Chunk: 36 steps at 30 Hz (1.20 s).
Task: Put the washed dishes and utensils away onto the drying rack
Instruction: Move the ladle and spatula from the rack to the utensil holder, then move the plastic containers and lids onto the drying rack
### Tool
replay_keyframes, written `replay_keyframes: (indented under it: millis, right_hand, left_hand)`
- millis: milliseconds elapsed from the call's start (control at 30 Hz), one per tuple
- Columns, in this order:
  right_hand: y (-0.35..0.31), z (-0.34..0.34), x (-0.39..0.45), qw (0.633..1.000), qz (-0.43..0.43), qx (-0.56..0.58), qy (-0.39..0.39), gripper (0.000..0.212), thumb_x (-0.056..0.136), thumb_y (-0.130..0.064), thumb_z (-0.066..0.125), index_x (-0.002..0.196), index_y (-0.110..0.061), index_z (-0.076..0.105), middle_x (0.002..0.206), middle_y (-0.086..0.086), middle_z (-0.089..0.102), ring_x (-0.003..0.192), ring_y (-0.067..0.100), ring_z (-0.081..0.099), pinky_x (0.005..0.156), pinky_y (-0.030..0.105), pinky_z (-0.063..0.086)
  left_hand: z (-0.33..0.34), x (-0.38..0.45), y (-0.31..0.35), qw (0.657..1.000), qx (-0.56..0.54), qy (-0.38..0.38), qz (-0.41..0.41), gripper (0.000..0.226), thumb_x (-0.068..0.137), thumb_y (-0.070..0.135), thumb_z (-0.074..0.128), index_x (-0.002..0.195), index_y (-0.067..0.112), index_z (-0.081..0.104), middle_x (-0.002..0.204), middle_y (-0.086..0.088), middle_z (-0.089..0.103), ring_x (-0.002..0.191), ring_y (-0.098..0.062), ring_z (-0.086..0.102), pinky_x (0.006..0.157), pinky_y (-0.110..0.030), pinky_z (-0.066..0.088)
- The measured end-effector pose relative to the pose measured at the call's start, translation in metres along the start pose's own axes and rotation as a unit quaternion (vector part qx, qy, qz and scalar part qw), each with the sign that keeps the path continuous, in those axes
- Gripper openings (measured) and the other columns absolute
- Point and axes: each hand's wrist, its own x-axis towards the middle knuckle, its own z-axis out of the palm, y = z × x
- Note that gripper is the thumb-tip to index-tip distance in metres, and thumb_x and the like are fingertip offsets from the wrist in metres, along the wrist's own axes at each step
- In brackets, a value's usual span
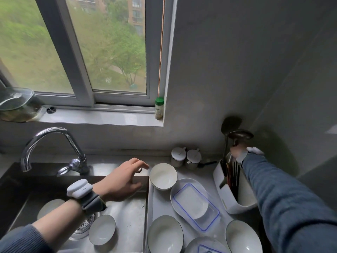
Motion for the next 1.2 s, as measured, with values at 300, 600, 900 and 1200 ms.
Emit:
replay_keyframes:
  millis: [300,600,900,1200]
  right_hand:
    - [-0.015,0.000,-0.011,0.999,-0.010,0.013,-0.040,0.044,0.099,-0.012,0.053,0.139,0.006,0.049,0.141,0.026,0.053,0.130,0.039,0.052,0.056,0.015,0.027]
    - [-0.065,0.029,-0.089,0.987,-0.147,-0.015,0.066,0.036,0.082,-0.016,0.061,0.117,-0.011,0.059,0.128,0.014,0.056,0.122,0.035,0.053,0.103,0.039,0.045]
    - [-0.131,0.142,-0.251,0.916,-0.374,-0.034,-0.139,0.023,0.087,-0.022,0.054,0.109,-0.027,0.061,0.115,-0.005,0.062,0.106,0.021,0.062,0.087,0.032,0.047]
    - [-0.140,0.246,-0.347,0.848,-0.437,-0.078,-0.290,0.031,0.087,-0.036,0.055,0.116,-0.030,0.058,0.120,-0.007,0.061,0.111,0.018,0.060,0.095,0.034,0.049]
  left_hand:
    - [-0.001,-0.006,-0.006,1.000,-0.011,0.000,-0.014,0.043,0.088,0.024,0.068,0.128,0.035,0.056,0.130,0.019,0.045,0.115,0.003,0.051,0.086,0.004,0.031]
    - [-0.004,-0.034,-0.034,0.998,-0.001,-0.015,-0.057,0.043,0.087,0.029,0.069,0.127,0.038,0.055,0.128,0.016,0.045,0.111,-0.007,0.055,0.100,-0.027,0.046]
    - [0.007,-0.120,-0.090,0.987,0.006,-0.013,-0.161,0.042,0.086,0.028,0.070,0.127,0.027,0.061,0.125,0.011,0.051,0.105,-0.005,0.056,0.101,-0.023,0.046]
    - [0.025,-0.243,-0.146,0.944,-0.023,-0.008,-0.330,0.046,0.088,0.025,0.066,0.134,0.025,0.056,0.128,0.007,0.051,0.121,-0.011,0.054,0.108,-0.025,0.042]
